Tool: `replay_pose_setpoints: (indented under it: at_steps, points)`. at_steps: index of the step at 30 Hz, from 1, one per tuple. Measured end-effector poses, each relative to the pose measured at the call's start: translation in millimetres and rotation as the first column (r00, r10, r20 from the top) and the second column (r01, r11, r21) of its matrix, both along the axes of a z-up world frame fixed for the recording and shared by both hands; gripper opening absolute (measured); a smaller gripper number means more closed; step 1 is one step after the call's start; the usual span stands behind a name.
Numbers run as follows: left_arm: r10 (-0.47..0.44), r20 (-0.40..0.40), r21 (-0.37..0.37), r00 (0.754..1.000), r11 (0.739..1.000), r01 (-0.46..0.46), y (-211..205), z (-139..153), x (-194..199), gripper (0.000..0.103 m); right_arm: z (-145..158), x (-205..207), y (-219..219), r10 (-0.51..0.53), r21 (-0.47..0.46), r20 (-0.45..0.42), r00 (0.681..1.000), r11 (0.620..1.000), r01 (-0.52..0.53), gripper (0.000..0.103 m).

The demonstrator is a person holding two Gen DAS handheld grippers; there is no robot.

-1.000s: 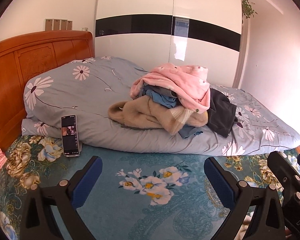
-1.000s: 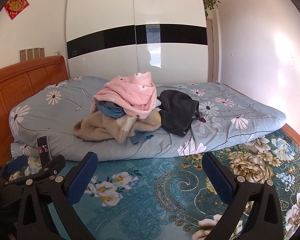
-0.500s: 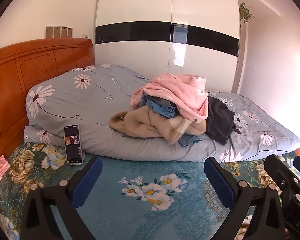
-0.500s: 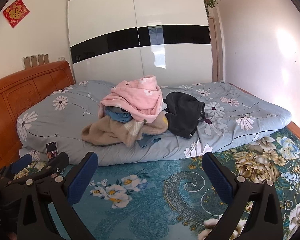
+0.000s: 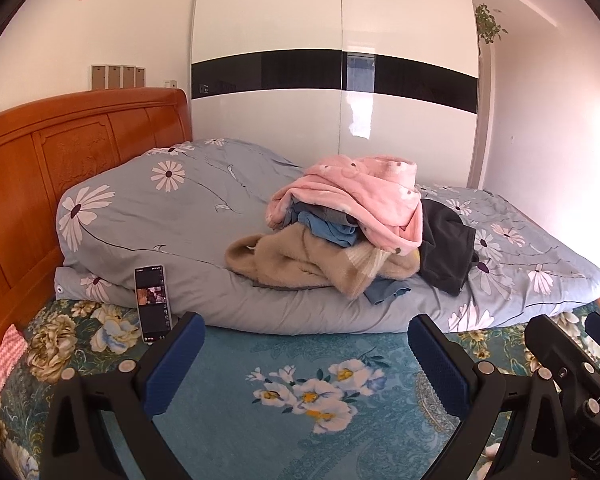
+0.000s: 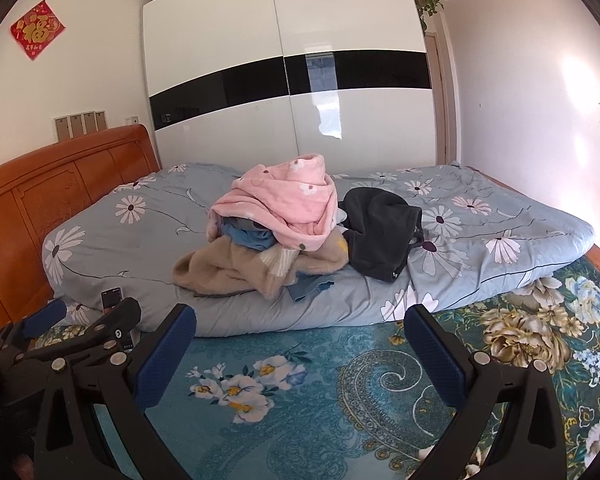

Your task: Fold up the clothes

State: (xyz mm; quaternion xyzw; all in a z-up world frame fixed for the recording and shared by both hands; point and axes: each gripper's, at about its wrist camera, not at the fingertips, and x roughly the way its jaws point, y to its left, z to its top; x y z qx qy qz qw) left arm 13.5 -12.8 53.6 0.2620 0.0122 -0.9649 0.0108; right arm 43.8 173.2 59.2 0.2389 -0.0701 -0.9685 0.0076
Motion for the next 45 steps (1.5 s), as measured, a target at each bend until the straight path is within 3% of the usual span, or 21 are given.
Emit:
replay_pose_setpoints:
  at_steps: [9,22,28,33,36,39,41,44,45]
  points:
    - [-0.007,0.025,-0.024,1.0,1.0,0.008,-1.1,-7.1,-35.0,0.103,-10.1,-33.0,-2.3,0.021,0.001,0.031,0.999,1.0,-0.021,0.103]
    - [-0.029,0.116,-0.005,0.993,1.0,0.03,-1.8,-58.8,-120.4,0.103,-53.9,-120.3,-2.1,0.039,0.028,0.147,0.988,0.999,-0.044,0.103]
    - [-0.017,0.16,-0.023,0.987,1.0,0.021,-11.3,-78.0,-165.2,0.103,-55.3,-193.4,8.9,0.055,0.039,0.152,0.987,0.997,-0.062,0.103]
    - [0.049,0.163,-0.012,0.985,0.999,-0.047,-32.5,-92.7,-185.6,0.103,-21.6,-288.0,13.9,0.067,0.068,0.09,0.994,0.995,-0.073,0.103]
    - [0.061,0.213,0.016,0.975,0.998,-0.066,-44.0,-107.0,-194.8,0.103,-0.8,-346.3,11.7,0.068,0.074,0.072,0.995,0.995,-0.073,0.103]
    - [0.055,0.275,0.064,0.96,0.995,-0.076,-53.3,-122.5,-198.6,0.103,6.1,-401.4,7.9,0.041,0.088,0.119,0.992,0.995,-0.051,0.103]
    - [0.081,0.284,0.056,0.956,0.993,-0.1,-57.9,-128.9,-195.5,0.103,4.8,-427.3,7.1,0.02,0.094,0.155,0.988,0.995,-0.035,0.102]
    - [0.104,0.3,0.036,0.948,0.992,-0.12,-63.2,-135.3,-190.0,0.103,0.6,-456.6,5.4,0.002,0.099,0.205,0.979,0.995,-0.023,0.085]
    - [0.107,0.306,0.036,0.946,0.992,-0.124,-65.7,-136.9,-188.7,0.103,-2.0,-463.9,4.7,0.003,0.097,0.228,0.974,0.995,-0.026,0.073]
